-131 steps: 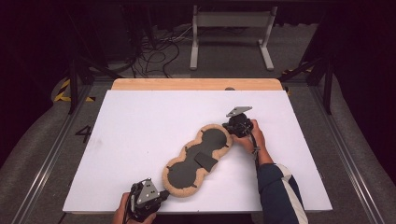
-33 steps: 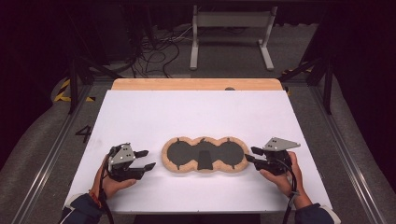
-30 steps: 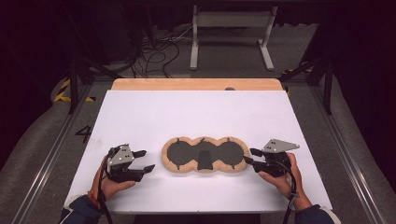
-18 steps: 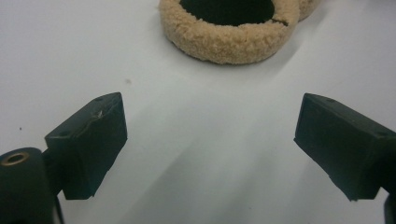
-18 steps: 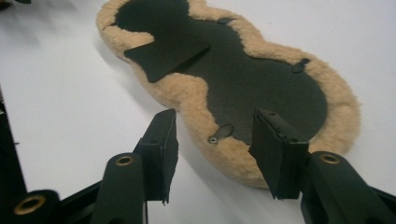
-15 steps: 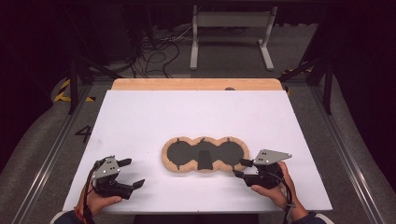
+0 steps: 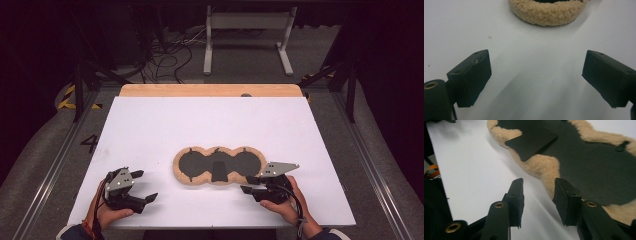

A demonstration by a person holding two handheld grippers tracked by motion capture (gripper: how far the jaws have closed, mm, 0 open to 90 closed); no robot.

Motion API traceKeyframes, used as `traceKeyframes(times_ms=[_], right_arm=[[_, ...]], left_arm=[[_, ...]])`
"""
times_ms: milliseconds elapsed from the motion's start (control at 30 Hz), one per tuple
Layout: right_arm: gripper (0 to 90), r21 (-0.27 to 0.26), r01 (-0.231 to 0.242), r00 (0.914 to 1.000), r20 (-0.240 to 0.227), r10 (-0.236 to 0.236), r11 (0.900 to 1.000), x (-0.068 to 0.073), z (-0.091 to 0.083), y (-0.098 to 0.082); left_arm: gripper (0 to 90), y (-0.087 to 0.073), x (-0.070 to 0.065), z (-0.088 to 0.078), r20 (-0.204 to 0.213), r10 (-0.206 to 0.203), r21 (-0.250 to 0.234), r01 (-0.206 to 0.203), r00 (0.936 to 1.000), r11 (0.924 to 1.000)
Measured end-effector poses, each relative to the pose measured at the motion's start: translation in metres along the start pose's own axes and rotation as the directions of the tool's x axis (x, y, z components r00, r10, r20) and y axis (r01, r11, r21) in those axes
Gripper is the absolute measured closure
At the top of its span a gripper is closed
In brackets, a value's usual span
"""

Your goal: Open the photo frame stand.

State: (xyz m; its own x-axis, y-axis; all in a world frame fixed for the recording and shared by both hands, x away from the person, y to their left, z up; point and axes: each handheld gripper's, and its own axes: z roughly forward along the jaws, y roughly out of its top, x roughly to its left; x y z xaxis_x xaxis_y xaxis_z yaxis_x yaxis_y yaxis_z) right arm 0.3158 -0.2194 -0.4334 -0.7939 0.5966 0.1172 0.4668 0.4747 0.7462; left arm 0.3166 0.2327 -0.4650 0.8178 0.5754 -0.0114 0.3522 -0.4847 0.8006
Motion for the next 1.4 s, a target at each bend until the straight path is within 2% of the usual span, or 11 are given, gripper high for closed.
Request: traceKeyframes(times_ms=[67,200,533,667,733,900,1067,1200,1267,1333,1400], right_arm=[[58.5,0.018,0.015,0.9999,-0.007,-0.015,1.000,0.002,0.004,0.004],[58.8,0.033,-0.016,0.9994,-0.030,0.017,0.999,0.000,0.012,0.009],[61.2,0.056,-0.004,0.9957,-0.093,0.009,0.998,0.011,0.026,0.017],[62.5,0.075,-0.040,0.9892,-0.138,0.050,0.996,0.011,0.037,0.023],[61.0,0.082,-0.064,0.9803,-0.181,0.078,0.995,0.010,0.040,0.025],[57.0,0.092,-0.078,0.9743,-0.204,0.095,0.993,0.012,0.042,0.026],[55.1,0.087,-0.114,0.9686,-0.212,0.130,0.990,0.011,0.042,0.024],[54.7,0.076,-0.170,0.9573,-0.224,0.183,0.983,0.008,0.041,0.025],[53.6,0.064,-0.220,0.9451,-0.233,0.229,0.973,0.005,0.041,0.026],[52.9,0.071,-0.288,0.9164,-0.269,0.296,0.955,0.001,0.043,0.028],[53.1,0.079,-0.323,0.8983,-0.288,0.332,0.943,-0.002,0.044,0.030]], left_arm=[[9.6,0.001,0.000,0.001,0.003,0.008,0.008,-0.008,1.0000,0.9999],[9.7,0.002,-0.002,0.003,0.001,0.012,0.009,-0.012,0.9999,0.9999],[9.8,0.004,-0.002,0.010,0.009,0.022,0.031,-0.022,0.9997,0.9993],[9.9,0.004,-0.003,0.008,0.006,0.018,0.026,-0.018,0.9998,0.9995],[9.9,0.003,-0.004,0.007,0.005,0.018,0.023,-0.018,0.9998,0.9996],[9.9,0.003,-0.005,0.006,-0.003,0.020,0.024,-0.020,0.9998,0.9995],[12.9,0.006,-0.007,0.002,-0.052,0.023,-0.014,-0.024,0.9984,0.9996],[12.7,0.004,-0.007,0.001,-0.045,0.015,0.003,-0.015,0.9989,0.9999],[13.3,0.003,-0.007,0.001,-0.044,0.002,0.001,-0.002,0.9990,1.0000],[15.8,0.004,-0.006,0.000,-0.038,-0.016,-0.009,0.016,0.9992,0.9998],[15.9,0.005,-0.005,0.002,-0.045,-0.031,-0.005,0.031,0.9985,0.9995]])
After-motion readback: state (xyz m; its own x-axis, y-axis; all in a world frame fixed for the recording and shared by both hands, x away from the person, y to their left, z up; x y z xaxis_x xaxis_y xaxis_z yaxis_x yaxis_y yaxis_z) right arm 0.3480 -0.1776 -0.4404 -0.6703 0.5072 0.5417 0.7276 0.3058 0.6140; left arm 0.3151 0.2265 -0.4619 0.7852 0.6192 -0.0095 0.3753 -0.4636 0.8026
